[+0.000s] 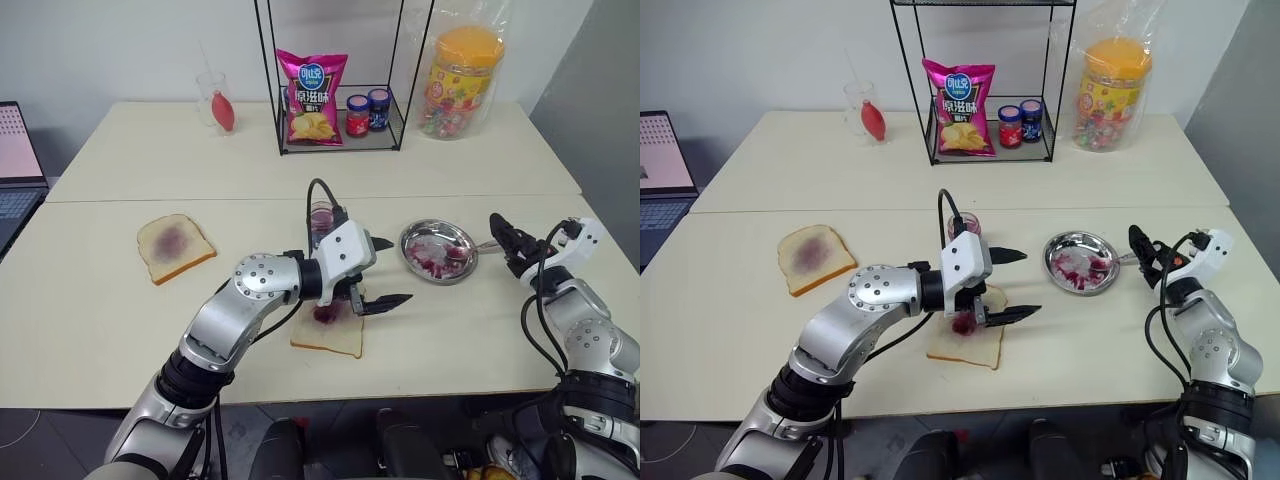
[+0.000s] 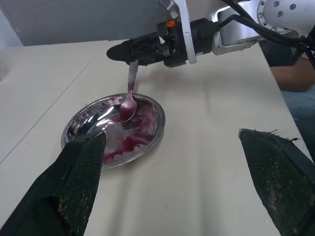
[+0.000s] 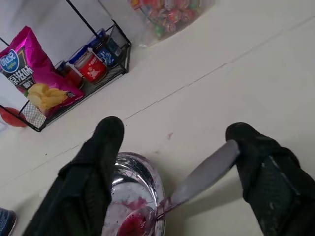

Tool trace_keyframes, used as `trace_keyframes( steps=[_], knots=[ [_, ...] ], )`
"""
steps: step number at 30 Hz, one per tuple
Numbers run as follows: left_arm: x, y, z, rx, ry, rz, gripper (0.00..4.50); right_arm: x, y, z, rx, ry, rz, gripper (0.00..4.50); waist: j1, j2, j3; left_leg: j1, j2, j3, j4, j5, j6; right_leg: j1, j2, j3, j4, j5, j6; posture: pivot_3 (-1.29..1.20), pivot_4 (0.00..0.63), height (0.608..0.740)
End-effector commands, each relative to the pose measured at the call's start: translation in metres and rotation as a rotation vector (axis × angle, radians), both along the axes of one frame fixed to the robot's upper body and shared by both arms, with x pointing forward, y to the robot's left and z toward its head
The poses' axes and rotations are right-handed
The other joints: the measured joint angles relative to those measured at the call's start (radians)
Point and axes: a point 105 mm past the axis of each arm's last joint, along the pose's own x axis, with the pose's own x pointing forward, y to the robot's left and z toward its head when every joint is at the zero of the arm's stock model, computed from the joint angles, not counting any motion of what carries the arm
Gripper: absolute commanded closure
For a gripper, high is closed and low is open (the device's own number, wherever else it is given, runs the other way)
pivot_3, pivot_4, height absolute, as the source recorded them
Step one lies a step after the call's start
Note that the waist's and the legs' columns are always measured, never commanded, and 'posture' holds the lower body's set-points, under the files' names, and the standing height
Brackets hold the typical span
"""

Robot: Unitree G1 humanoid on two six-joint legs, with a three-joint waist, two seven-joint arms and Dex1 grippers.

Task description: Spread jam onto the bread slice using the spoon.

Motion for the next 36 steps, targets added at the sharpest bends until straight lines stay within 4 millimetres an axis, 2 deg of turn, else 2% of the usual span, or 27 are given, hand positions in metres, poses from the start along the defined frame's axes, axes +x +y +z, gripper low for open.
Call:
trace_keyframes(
  steps=[1, 6, 12, 20, 29, 31, 33, 36],
  knots=[
    [-0.001, -0.004, 0.01, -0.014, -0.05, -0.017, 0.0, -0.005, 0.006, 0.019, -0.047, -0.068, 0.047, 0.75, 0.001, 0.0, 0.0, 0.0, 0.0, 0.0, 0.0, 0.0, 0.0, 0.0, 0.0, 0.0, 0.0, 0.0, 0.0, 0.0, 0.15, 0.74],
    [0.0, -0.004, 0.011, -0.014, -0.056, -0.013, 0.0, -0.006, 0.014, 0.02, -0.072, -0.075, 0.089, 0.75, 0.0, 0.0, 0.0, 0.0, 0.0, 0.0, 0.0, 0.0, 0.0, 0.0, 0.0, 0.0, 0.0, 0.0, 0.0, 0.0, 0.15, 0.74],
    [0.001, -0.003, 0.011, -0.017, -0.061, -0.01, 0.0, -0.003, 0.008, 0.021, -0.129, -0.083, 0.043, 0.75, 0.0, 0.0, 0.0, 0.0, 0.0, 0.0, 0.0, 0.0, 0.0, 0.0, 0.0, 0.0, 0.0, 0.0, 0.0, 0.0, 0.15, 0.74],
    [0.002, -0.003, 0.011, -0.017, -0.068, -0.007, 0.0, -0.004, 0.016, 0.019, -0.357, -0.103, 0.081, 0.75, 0.0, 0.0, 0.0, 0.0, 0.0, 0.0, 0.0, 0.0, 0.0, 0.0, 0.0, 0.0, 0.0, 0.0, 0.0, 0.0, 0.15, 0.74],
    [0.003, -0.001, 0.012, -0.02, -0.071, 0.005, 0.0, -0.001, -0.014, 0.034, -0.403, -0.16, -0.096, 0.75, 0.0, 0.0, 0.0, 0.0, 0.0, 0.0, 0.0, 0.0, 0.0, 0.0, 0.0, 0.0, 0.0, 0.0, 0.0, 0.0, 0.15, 0.74],
    [0.005, 0.01, 0.018, -0.023, -0.086, 0.034, 0.0, -0.005, -0.012, 0.045, -0.419, -0.192, -0.074, 0.75, 0.0, 0.0, 0.0, 0.0, 0.0, 0.0, 0.0, 0.0, 0.0, 0.0, 0.0, 0.0, 0.0, 0.0, 0.0, 0.0, 0.15, 0.74],
    [0.009, 0.037, 0.022, 0.018, -0.109, 0.103, 0.0, -0.017, 0.003, 0.055, -0.454, -0.216, 0.058, 0.75, -0.002, 0.001, 0.001, 0.0, 0.0, 0.0, 0.0, 0.0, 0.0, 0.0, 0.0, 0.0, 0.0, 0.0, 0.0, 0.0, 0.15, 0.74],
    [0.014, 0.076, 0.022, 0.086, -0.102, 0.221, 0.0, -0.04, 0.025, 0.056, -0.57, -0.222, 0.27, 0.75, -0.002, 0.002, 0.001, 0.001, 0.001, -0.001, -0.002, 0.0, 0.0, 0.0, 0.0, 0.0, 0.0, -0.001, -0.001, 0.0, 0.15, 0.74]
  ],
)
